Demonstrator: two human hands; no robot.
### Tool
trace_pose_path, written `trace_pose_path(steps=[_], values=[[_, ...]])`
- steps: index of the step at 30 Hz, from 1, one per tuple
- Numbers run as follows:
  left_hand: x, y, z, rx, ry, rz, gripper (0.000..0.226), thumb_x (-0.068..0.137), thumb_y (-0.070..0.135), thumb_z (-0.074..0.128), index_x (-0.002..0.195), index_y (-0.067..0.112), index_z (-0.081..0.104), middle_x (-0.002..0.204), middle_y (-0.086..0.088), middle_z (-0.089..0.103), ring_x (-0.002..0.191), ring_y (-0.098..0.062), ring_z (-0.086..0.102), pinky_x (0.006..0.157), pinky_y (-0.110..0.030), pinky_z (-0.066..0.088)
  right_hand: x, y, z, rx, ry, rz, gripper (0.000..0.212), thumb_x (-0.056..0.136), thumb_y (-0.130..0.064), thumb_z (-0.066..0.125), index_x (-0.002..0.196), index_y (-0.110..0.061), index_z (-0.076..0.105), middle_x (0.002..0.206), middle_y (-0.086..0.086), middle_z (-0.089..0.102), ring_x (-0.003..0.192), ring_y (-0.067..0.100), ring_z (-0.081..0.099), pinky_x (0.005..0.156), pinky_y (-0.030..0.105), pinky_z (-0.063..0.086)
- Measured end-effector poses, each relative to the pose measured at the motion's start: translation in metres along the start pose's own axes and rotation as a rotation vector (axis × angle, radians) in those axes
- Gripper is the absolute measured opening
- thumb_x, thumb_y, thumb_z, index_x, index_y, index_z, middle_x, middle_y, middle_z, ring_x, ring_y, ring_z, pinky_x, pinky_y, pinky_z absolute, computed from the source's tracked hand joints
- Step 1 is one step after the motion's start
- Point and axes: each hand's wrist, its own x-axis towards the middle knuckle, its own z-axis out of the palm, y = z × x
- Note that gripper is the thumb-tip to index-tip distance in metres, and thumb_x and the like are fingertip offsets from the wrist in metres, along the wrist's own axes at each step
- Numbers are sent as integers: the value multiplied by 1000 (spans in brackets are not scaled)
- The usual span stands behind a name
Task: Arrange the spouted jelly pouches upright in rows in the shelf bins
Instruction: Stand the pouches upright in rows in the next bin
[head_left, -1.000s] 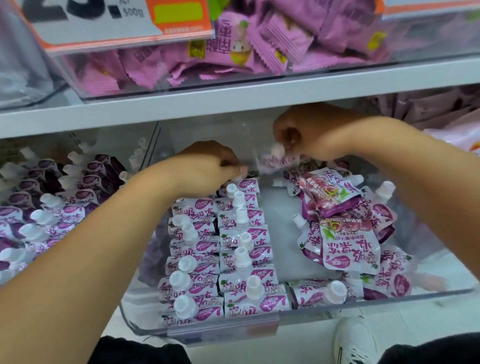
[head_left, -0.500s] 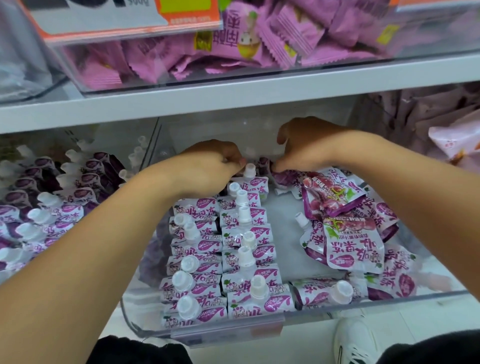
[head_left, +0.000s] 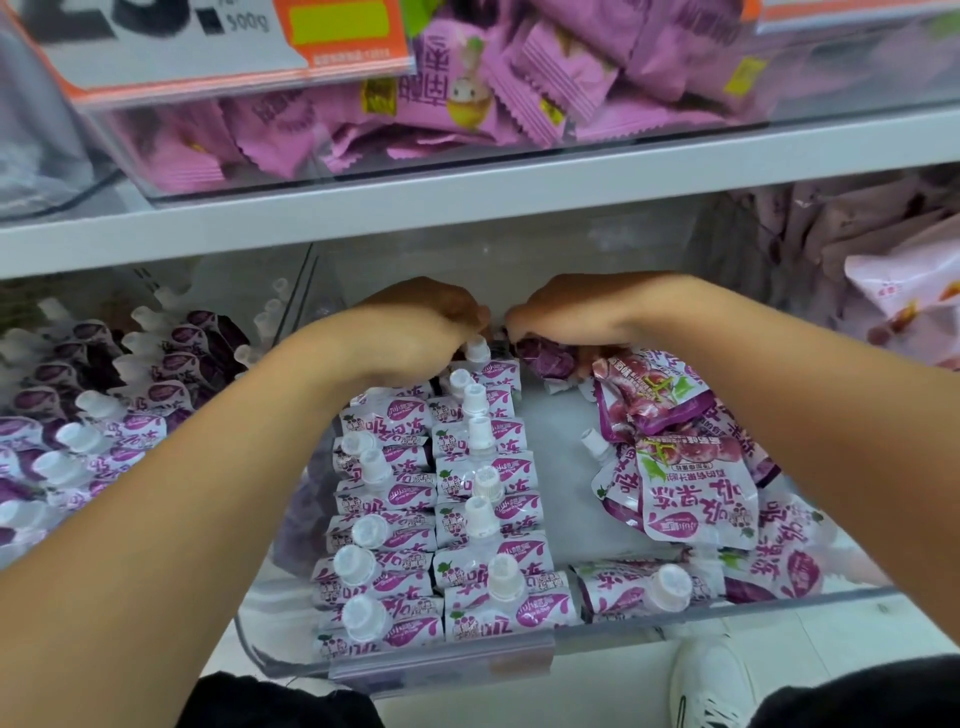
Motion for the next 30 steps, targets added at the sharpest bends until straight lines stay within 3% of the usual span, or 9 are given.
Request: trace_pose_path(steps=[5, 9, 12, 14, 17, 19, 22, 27, 30], values=[[1, -3, -3, -79, 157, -39, 4, 81, 30, 76, 80, 28, 72, 87, 12, 70, 84, -10, 67, 67, -19, 51, 9, 2, 5, -105, 74, -46, 34, 87, -44, 61, 74, -12, 59, 67, 4, 59, 58, 20, 55, 64, 30, 44], [1, -2, -3, -61, 164, -40, 6, 86, 27, 71, 91, 28, 68, 99, 6, 70, 90, -17, 67, 79, -29, 55, 6, 5, 2, 0, 112, -37, 30, 93, -30, 54, 71, -10, 52, 58, 8, 55, 54, 25, 57, 63, 33, 49], [1, -4, -3, -44, 170, -65, 14, 86, 38, 70, 93, 28, 64, 99, 3, 69, 88, -19, 67, 80, -33, 56, 1, 7, -10, 62, 164, -61, 25, 95, -23, 53, 87, 0, 60, 72, 15, 60, 62, 29, 68, 70, 36, 57], [-2, -3, -3, -100, 151, -82, 18, 84, 47, 70, 88, 30, 64, 90, 3, 71, 80, -17, 69, 77, -33, 58, 2, 5, -16, -10, 270, -160, 27, 95, -19, 51, 104, 4, 63, 91, 17, 67, 81, 29, 70, 72, 36, 55], [-5, 0, -2, -99, 124, -74, 20, 80, 51, 73, 87, 33, 67, 84, 11, 68, 74, -7, 63, 62, -22, 49, 5, -4, -10, -28, 362, -354, 25, 94, -14, 59, 117, -14, 68, 115, 4, 68, 105, 19, 64, 80, 23, 45], [-7, 2, -1, -70, 106, -47, 16, 79, 47, 75, 87, 34, 69, 89, 15, 66, 75, -1, 59, 61, -16, 44, 10, -6, 2, 55, 326, -401, 25, 92, -17, 64, 116, -22, 71, 114, -3, 70, 105, 11, 63, 82, 17, 42], [-7, 1, -2, -51, 132, -59, 20, 75, 44, 80, 87, 34, 68, 90, 14, 66, 72, -1, 57, 61, -15, 43, 20, -11, 9, -5, 299, -354, 24, 95, -22, 61, 117, -23, 70, 116, 2, 69, 104, 18, 64, 88, 26, 48], [-8, -6, -4, -116, 181, -113, 17, 76, 35, 82, 73, 20, 75, 72, 1, 75, 68, -17, 72, 76, -28, 59, 31, -19, 8, -219, 293, -302, 27, 93, -10, 63, 118, -18, 69, 117, 6, 68, 101, 24, 65, 89, 35, 53], [-5, -8, -7, 62, 310, -59, 10, 80, 23, 80, 82, 24, 70, 92, 3, 73, 83, -17, 68, 82, -24, 52, 32, -21, 13, -263, 289, -278, 31, 93, -8, 62, 122, -16, 66, 118, 8, 67, 99, 25, 65, 88, 35, 53]])
